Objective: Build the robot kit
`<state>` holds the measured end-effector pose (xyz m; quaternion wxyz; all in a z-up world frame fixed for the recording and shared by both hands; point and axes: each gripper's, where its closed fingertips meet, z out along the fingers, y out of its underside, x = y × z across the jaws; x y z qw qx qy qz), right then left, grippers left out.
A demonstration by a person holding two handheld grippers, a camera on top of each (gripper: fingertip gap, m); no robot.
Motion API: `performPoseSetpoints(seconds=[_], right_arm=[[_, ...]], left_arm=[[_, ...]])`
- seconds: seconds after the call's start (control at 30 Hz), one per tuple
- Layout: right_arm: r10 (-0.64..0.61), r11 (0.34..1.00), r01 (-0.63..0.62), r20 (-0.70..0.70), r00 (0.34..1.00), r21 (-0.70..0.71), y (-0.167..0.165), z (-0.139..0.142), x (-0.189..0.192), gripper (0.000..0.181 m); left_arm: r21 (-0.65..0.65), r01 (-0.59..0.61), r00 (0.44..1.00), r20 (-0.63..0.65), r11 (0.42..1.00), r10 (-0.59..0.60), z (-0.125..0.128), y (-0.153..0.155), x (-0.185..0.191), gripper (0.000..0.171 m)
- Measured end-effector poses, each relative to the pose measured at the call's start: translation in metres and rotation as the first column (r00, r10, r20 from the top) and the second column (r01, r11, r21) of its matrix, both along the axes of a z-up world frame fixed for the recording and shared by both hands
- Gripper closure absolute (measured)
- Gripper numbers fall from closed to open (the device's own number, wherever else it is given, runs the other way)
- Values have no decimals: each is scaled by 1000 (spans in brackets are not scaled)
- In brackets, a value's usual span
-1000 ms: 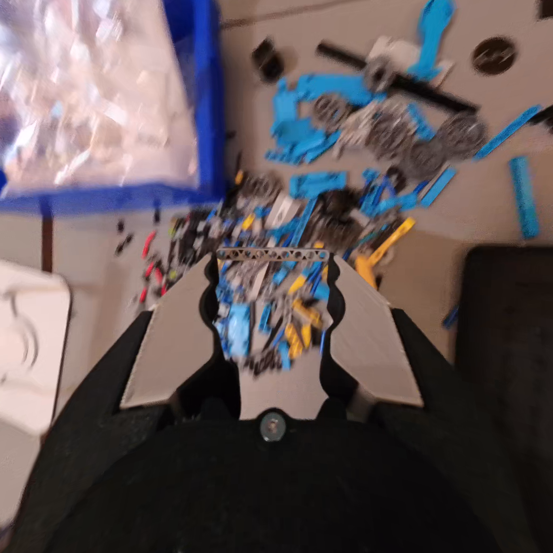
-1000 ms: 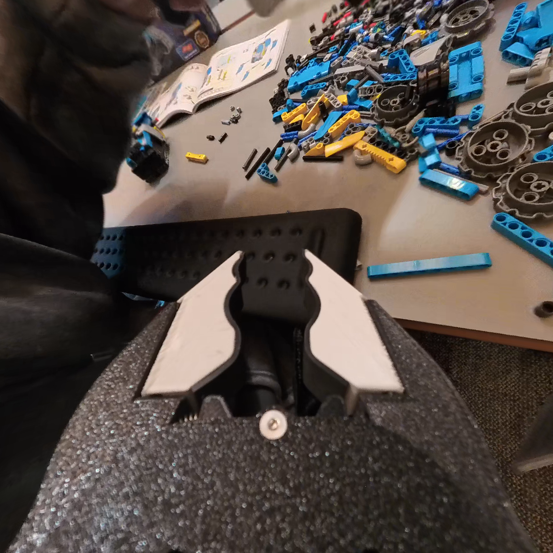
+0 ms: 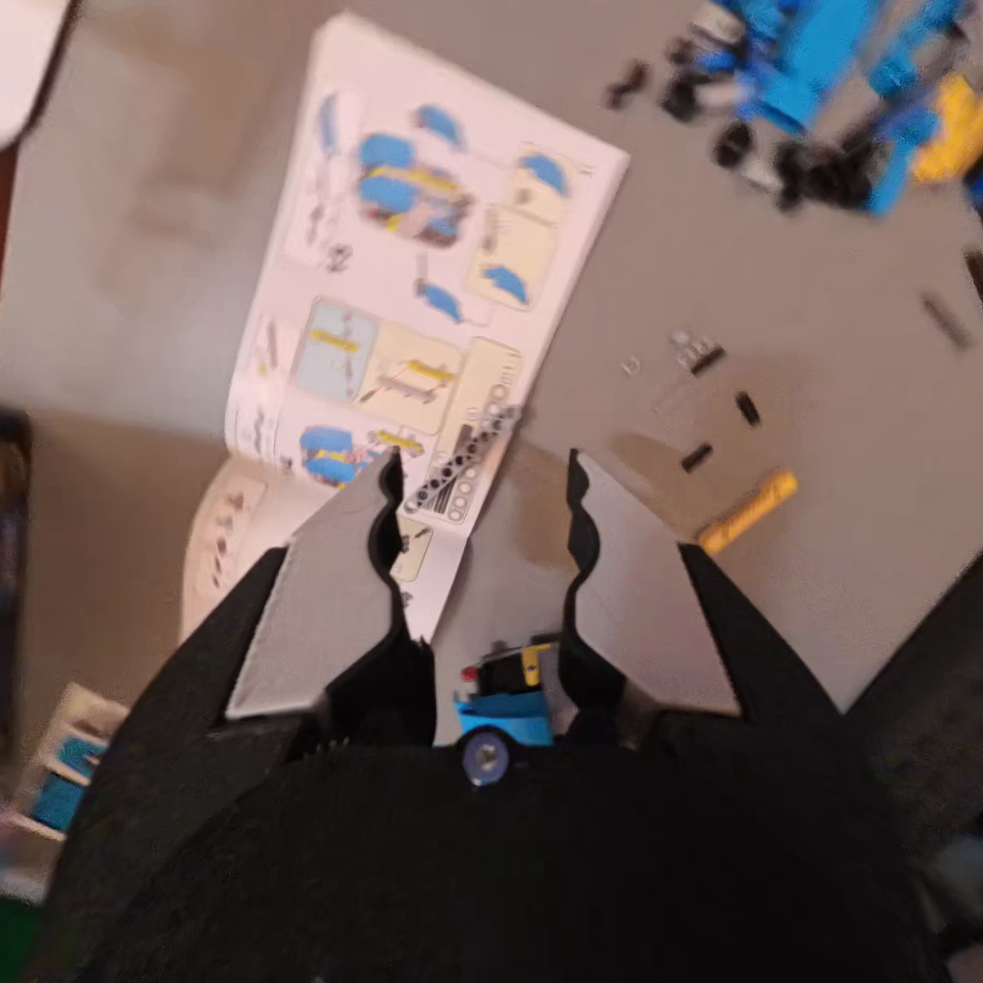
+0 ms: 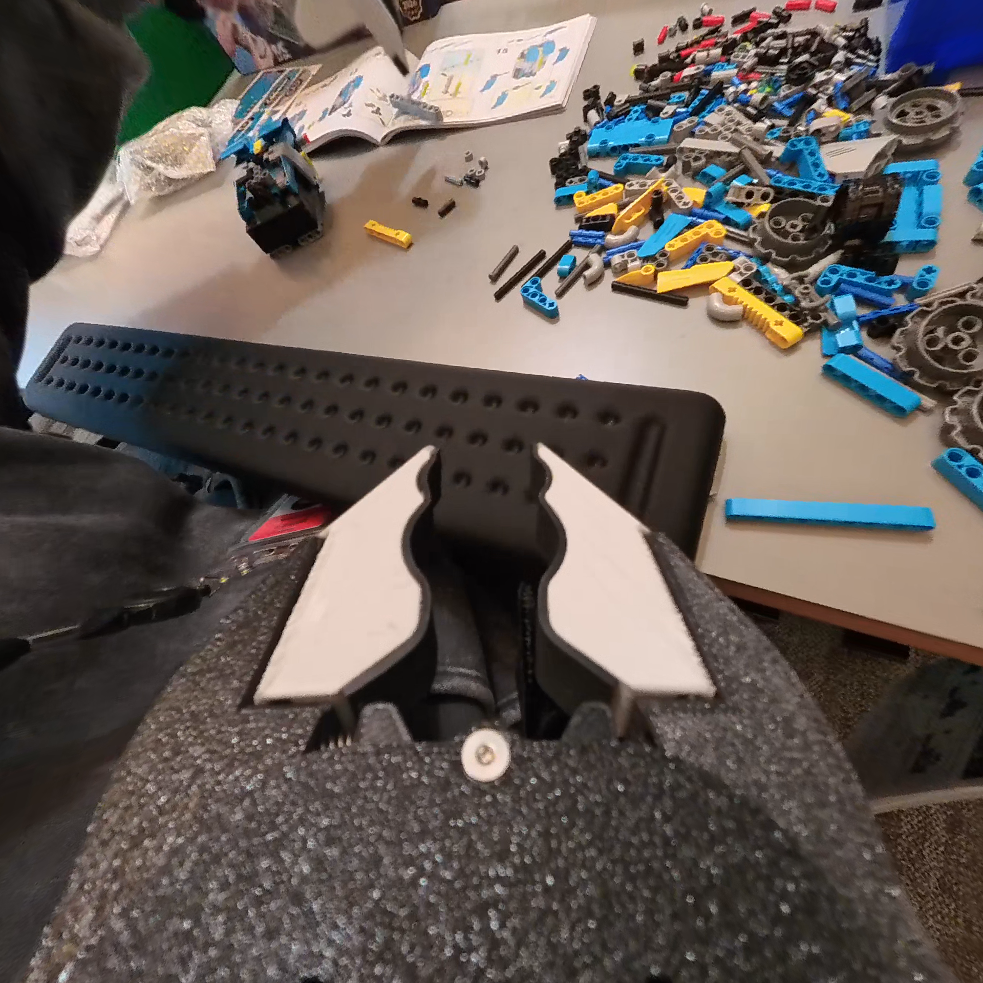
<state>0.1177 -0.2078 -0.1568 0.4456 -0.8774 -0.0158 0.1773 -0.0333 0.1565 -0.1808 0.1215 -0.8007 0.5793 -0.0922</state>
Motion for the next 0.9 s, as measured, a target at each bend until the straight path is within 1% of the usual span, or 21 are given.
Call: performPoseSetpoints(seconds=[0.03,0.07,0.1,0.13,0.2,0.27,0.33,0.4,0.53,0.57,0.63,0.7,0.77,0.9], right_arm=[[8,1000,-8,0,1000,-7,0,-2,-2,148],[16,1000,-16,-2,1000,-13,0,-3,-4,148],[23,1000,-23,-4,1000,-18,1,-4,-5,148],[27,999,-27,-5,1000,-21,1,-5,-7,149],[31,999,-31,-6,1000,-24,1,-6,-8,149],[35,999,-36,-14,999,-25,1,-6,-9,148],[40,999,-41,-35,999,-21,1,-5,-10,148],[37,999,-38,-48,998,-20,2,-5,-8,148],[34,999,-36,-61,998,-27,3,-7,-7,148],[35,999,-37,-62,997,-31,4,-8,-7,148],[37,999,-39,-64,997,-38,4,-10,-7,148],[41,998,-43,-69,997,-41,4,-11,-8,148],[41,998,-44,-68,997,-41,4,-11,-8,148],[39,998,-42,-69,997,-40,4,-10,-8,148]], left_arm=[[6,133,991,-2,991,-133,3,-7,1,121],[-7,248,969,-15,969,-248,3,-15,-2,128],[-10,330,943,-47,944,-330,1,-18,-6,129],[3,378,922,-95,926,-376,-2,-12,-10,129],[22,423,895,-170,906,-413,-7,2,-14,129],[11,435,887,-175,900,-427,-9,11,-9,129],[-47,449,881,-141,892,-451,-10,6,-3,130],[-84,471,860,-175,878,-479,-18,3,-5,129],[-67,509,822,-256,858,-508,-32,6,-11,129],[-64,509,821,-264,858,-507,-33,7,-13,132],[-70,501,824,-266,863,-500,-37,7,-15,150],[-56,492,824,-291,869,-485,-41,12,-19,153],[-62,478,832,-290,876,-474,-42,12,-21,164],[-117,414,865,-258,903,-430,-42,5,-20,164]])
